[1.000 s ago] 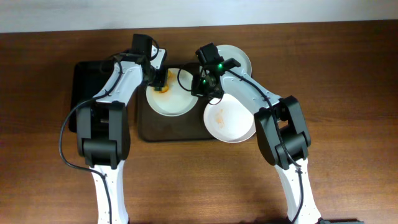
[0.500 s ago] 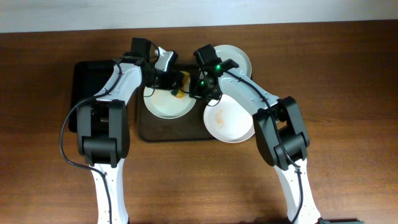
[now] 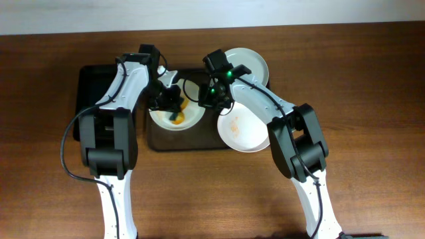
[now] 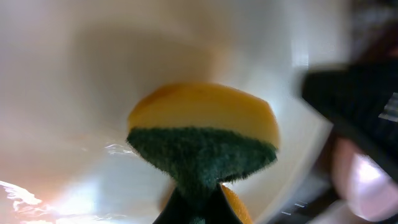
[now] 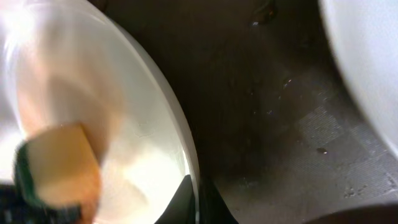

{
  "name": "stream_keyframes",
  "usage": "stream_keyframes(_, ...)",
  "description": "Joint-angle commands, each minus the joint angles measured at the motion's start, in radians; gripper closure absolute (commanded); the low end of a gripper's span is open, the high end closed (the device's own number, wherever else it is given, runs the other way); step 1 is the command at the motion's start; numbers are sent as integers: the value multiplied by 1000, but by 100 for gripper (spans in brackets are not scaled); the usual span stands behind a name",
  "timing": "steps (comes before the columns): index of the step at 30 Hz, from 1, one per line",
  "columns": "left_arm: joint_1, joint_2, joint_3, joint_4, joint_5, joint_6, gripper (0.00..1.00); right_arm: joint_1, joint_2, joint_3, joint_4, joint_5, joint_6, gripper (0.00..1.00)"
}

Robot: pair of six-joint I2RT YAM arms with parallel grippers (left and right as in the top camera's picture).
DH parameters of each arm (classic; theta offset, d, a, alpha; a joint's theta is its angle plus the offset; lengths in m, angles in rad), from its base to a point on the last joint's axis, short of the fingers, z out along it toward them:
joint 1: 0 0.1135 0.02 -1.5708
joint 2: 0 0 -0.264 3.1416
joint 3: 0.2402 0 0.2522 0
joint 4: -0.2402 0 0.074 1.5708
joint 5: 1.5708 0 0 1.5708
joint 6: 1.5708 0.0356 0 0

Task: Clean dirty plates on tray and stack at the side
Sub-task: 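Scrub the front-left plate with the sponge while the right gripper holds its rim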

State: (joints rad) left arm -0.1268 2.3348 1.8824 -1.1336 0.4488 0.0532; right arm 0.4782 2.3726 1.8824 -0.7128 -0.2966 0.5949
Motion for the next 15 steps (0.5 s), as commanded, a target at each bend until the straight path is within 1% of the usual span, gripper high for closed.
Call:
stream_keyframes(1, -6, 23, 20, 24, 180, 58, 99, -8, 9, 8, 2, 10, 9, 96)
stream_keyframes(2, -6, 23, 20, 41, 179, 57, 99, -8, 9, 8, 2, 10, 9, 96)
stream_keyframes(3, -6, 23, 18, 78, 135, 55, 99, -8, 9, 8, 3, 8, 9, 96)
stream_keyframes(6, -15, 23, 16, 157, -77, 37, 99, -8, 9, 8, 6, 8, 9, 96)
stream_keyframes(10, -44, 23, 16, 174, -501, -63, 99, -8, 9, 8, 7, 8, 9, 96)
stream_keyframes(11, -50, 23, 16, 172, -572, -74, 99, -8, 9, 8, 7, 8, 9, 96)
stream_keyframes(12, -64, 23, 16, 163, -705, -105, 99, -8, 9, 8, 7, 8, 9, 96)
stream_keyframes(14, -89, 23, 17, 150, -882, -129, 99, -8, 9, 8, 7, 8, 9, 96)
stream_keyframes(15, -98, 23, 17, 145, -935, -129, 99, -8, 9, 8, 7, 8, 9, 96)
